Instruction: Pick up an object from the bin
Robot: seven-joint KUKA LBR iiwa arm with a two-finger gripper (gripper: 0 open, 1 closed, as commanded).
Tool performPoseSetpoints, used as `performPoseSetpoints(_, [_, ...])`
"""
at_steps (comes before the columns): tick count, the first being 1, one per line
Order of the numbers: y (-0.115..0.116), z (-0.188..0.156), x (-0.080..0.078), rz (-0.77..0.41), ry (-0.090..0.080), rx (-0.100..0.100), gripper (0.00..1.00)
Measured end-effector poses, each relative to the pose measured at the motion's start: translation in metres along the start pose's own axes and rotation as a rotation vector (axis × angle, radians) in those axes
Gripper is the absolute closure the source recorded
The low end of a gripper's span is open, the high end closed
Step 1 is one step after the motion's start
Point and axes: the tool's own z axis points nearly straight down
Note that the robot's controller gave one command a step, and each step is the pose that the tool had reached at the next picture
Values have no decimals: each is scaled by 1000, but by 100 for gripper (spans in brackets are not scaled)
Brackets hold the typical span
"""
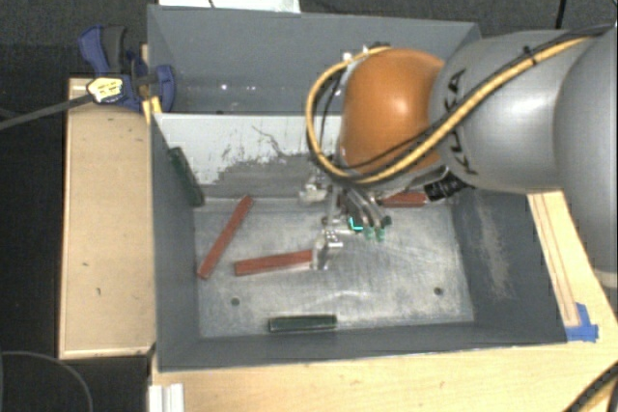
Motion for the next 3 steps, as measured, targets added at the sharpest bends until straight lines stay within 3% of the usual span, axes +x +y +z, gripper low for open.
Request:
performPoseSetpoints(1, [0,-5,-2,3,-8,-1,0])
performPoseSetpoints(2, [1,73,-30,-42,-19,-5,100])
performPoseSetpoints(3, [0,73,-32,-38,-33,-6,0])
